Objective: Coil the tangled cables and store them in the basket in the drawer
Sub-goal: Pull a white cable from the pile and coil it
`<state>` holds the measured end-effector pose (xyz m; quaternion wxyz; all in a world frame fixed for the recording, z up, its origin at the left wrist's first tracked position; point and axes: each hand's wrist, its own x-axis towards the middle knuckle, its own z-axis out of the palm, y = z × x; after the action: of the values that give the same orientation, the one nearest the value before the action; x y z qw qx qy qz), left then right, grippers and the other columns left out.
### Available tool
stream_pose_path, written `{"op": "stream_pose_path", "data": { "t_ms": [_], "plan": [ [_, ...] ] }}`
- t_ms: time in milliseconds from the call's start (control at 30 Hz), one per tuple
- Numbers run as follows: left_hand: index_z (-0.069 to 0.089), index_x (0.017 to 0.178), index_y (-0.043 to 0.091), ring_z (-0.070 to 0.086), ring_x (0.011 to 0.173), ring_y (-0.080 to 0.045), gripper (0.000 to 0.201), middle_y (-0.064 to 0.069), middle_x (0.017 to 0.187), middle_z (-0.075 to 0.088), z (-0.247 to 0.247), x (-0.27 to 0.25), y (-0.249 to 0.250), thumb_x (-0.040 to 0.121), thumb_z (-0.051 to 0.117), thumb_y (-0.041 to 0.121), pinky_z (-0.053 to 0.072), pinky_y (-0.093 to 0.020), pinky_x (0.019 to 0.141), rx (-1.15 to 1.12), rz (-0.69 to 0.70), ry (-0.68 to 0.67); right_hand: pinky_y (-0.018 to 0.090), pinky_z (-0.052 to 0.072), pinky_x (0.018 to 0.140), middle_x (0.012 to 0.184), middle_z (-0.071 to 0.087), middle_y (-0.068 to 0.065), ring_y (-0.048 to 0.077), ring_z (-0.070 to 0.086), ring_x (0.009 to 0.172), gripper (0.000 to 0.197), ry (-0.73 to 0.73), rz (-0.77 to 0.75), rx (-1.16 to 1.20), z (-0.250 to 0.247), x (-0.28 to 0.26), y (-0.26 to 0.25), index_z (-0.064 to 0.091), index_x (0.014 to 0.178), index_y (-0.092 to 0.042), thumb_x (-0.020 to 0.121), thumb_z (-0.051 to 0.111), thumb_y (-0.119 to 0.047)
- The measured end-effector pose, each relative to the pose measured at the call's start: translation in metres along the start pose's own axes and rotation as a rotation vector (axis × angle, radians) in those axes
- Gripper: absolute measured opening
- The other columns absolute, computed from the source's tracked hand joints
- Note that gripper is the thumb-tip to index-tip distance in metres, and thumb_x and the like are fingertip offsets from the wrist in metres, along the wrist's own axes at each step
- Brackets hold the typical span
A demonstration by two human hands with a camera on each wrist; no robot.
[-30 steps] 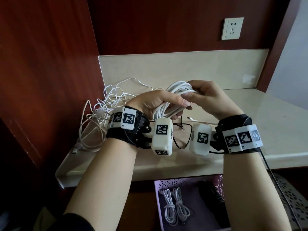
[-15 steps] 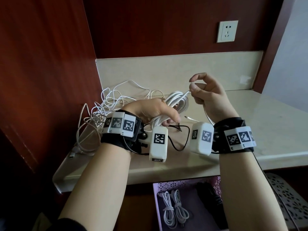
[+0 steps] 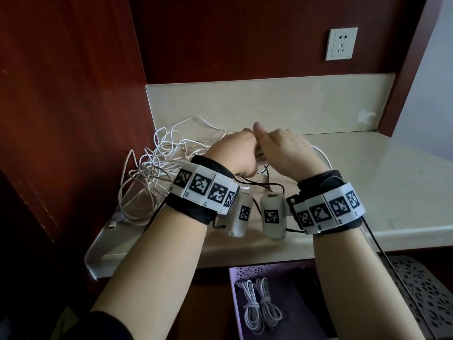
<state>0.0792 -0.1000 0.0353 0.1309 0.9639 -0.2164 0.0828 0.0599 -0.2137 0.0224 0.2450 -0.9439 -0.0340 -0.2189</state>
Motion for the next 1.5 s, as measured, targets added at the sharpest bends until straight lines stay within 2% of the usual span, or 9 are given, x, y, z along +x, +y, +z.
{"op": "stream_pose_path", "data": {
  "t_ms": [133, 267, 633, 800, 900, 1067, 1200, 1400, 1500],
  "plan": [
    [0.046, 0.094, 0.013, 0.056, 0.077, -0.019, 0.031, 0.000, 0.087, 0.054, 0.005, -0.001, 0.001, 0.074, 0.069, 0.011, 0.037, -0.027, 0.058, -0.104, -0.016, 0.009, 0.034, 0.048, 0.059, 0.058, 0.060, 0.013, 0.025, 0.058, 0.052, 0.058, -0.039, 0.114, 0.449, 0.012, 0.011, 0.002, 0.054, 0.056, -0.005, 0.100, 0.034, -0.038],
    [0.044, 0.125, 0.009, 0.057, 0.103, -0.026, 0.058, -0.007, 0.113, 0.055, 0.012, -0.001, -0.002, 0.074, 0.070, 0.012, 0.037, -0.029, 0.069, -0.085, -0.050, 0.048, 0.020, 0.039, 0.035, 0.051, 0.057, 0.017, 0.027, 0.051, 0.038, 0.051, -0.143, 0.204, 0.471, 0.020, 0.011, 0.005, 0.055, 0.061, 0.002, 0.095, 0.033, -0.030],
    [0.049, 0.077, 0.024, 0.053, 0.067, -0.013, 0.031, 0.004, 0.077, 0.054, 0.001, -0.001, 0.001, 0.071, 0.079, 0.029, 0.038, -0.024, 0.052, -0.084, 0.013, -0.123, 0.020, 0.031, 0.040, 0.044, 0.046, 0.006, 0.019, 0.042, 0.036, 0.037, -0.018, 0.281, 0.434, 0.014, 0.016, 0.013, 0.043, 0.050, -0.008, 0.082, 0.057, -0.021],
    [0.047, 0.111, 0.010, 0.049, 0.091, -0.020, 0.056, 0.000, 0.095, 0.047, 0.010, -0.003, 0.004, 0.072, 0.078, 0.036, 0.036, -0.027, 0.069, 0.131, 0.101, -0.121, 0.015, 0.027, 0.033, 0.040, 0.048, 0.010, 0.023, 0.044, 0.035, 0.039, 0.013, 0.313, 0.506, 0.017, 0.017, 0.017, 0.043, 0.046, -0.007, 0.081, 0.055, -0.018],
    [0.048, 0.085, 0.011, 0.052, 0.076, -0.023, 0.018, -0.002, 0.077, 0.047, 0.012, 0.002, 0.004, 0.079, 0.064, 0.013, 0.036, -0.027, 0.061, 0.111, 0.056, -0.067, 0.012, 0.024, 0.031, 0.038, 0.047, 0.008, 0.017, 0.036, 0.026, 0.037, -0.009, 0.310, 0.498, 0.019, 0.016, 0.018, 0.048, 0.052, -0.004, 0.085, 0.052, -0.020],
    [0.068, 0.094, 0.004, 0.055, 0.047, -0.017, 0.032, -0.005, 0.058, 0.060, 0.002, 0.005, -0.008, 0.069, 0.085, 0.016, 0.049, -0.028, 0.050, -0.403, -0.054, -0.308, 0.012, 0.025, 0.032, 0.036, 0.046, 0.005, 0.017, 0.038, 0.028, 0.040, 0.012, 0.267, 0.518, 0.016, 0.017, 0.013, 0.049, 0.053, -0.005, 0.087, 0.052, -0.024],
    [0.066, 0.091, 0.006, 0.043, 0.039, -0.015, 0.034, -0.002, 0.051, 0.052, -0.003, 0.005, -0.011, 0.066, 0.085, 0.020, 0.032, -0.019, 0.041, -0.323, -0.088, -0.212, 0.016, 0.030, 0.036, 0.034, 0.048, 0.004, 0.018, 0.040, 0.031, 0.043, 0.006, 0.208, 0.597, 0.013, 0.016, 0.008, 0.053, 0.055, -0.003, 0.090, 0.051, -0.028],
    [0.063, 0.093, 0.014, 0.055, 0.077, -0.026, 0.014, -0.010, 0.093, 0.064, -0.007, 0.006, -0.023, 0.079, 0.064, 0.013, 0.045, -0.030, 0.067, 0.090, -0.084, 0.076, 0.022, 0.039, 0.044, 0.058, 0.062, 0.002, 0.012, 0.052, 0.042, 0.060, -0.093, -0.022, 0.548, 0.018, 0.008, 0.020, 0.062, 0.084, -0.005, 0.096, 0.033, -0.056],
    [0.061, 0.086, 0.011, 0.053, 0.081, -0.029, 0.009, -0.012, 0.097, 0.063, -0.017, 0.006, -0.040, 0.080, 0.056, 0.009, 0.045, -0.032, 0.071, 0.194, -0.100, 0.155, 0.027, 0.034, 0.054, 0.054, 0.046, -0.001, 0.011, 0.040, 0.049, 0.057, -0.046, -0.065, 0.341, 0.009, 0.010, 0.035, 0.063, 0.077, -0.003, 0.089, 0.049, -0.057]
  ]
}}
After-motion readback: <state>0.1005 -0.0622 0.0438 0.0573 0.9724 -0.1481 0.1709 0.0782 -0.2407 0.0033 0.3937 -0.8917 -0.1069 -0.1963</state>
